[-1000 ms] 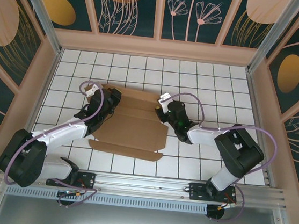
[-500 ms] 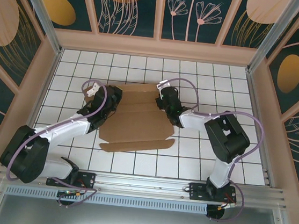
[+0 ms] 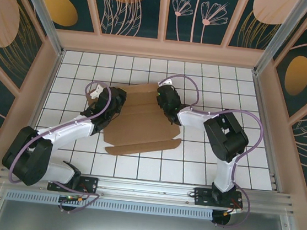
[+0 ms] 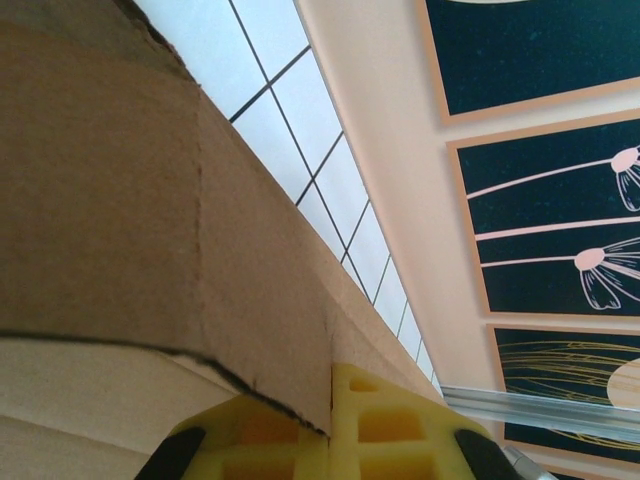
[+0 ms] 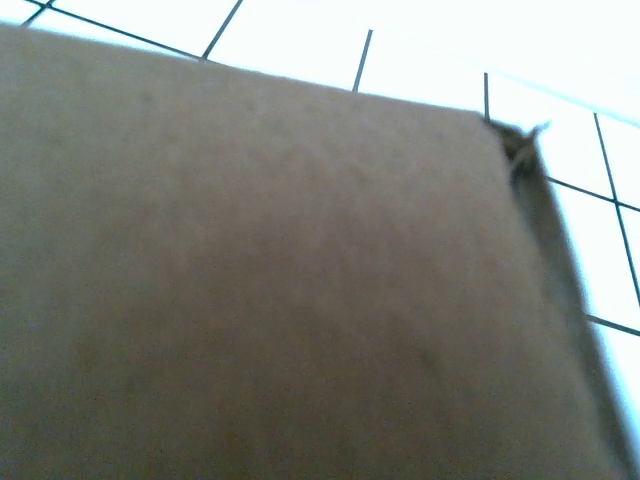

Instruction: Fold the paper box

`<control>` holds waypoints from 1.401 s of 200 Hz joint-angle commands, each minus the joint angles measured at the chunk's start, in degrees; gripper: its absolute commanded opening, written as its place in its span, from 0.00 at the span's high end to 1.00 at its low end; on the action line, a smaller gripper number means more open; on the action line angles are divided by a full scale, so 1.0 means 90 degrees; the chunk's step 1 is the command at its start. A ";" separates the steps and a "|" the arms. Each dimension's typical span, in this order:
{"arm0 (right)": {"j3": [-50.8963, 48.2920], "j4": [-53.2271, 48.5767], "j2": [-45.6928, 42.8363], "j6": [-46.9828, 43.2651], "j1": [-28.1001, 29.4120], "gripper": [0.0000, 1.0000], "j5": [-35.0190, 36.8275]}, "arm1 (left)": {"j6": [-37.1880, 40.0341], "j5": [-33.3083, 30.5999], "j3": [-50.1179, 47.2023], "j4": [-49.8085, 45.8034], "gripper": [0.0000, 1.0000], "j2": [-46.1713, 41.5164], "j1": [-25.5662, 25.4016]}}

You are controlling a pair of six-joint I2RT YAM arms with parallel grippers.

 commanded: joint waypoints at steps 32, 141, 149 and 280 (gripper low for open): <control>-0.1510 0.0692 -0.1256 -0.0331 -0.0506 0.46 -0.1747 | -0.0093 -0.0095 -0.0007 -0.0716 1.00 0.0031 -0.0084; -0.2567 0.2240 -0.1593 -0.0823 -0.0751 0.36 -0.2537 | -0.0145 -0.0062 0.0049 -0.0711 1.00 0.0091 -0.0083; -0.2503 0.2156 -0.1498 -0.0861 -0.0712 0.39 -0.2420 | -0.0143 -0.0080 0.0064 -0.0733 1.00 0.0086 -0.0083; -0.1614 0.1846 -0.0345 -0.1168 -0.0008 0.95 0.0533 | -0.0338 -0.0021 0.0098 -0.0828 1.00 -0.0016 -0.0085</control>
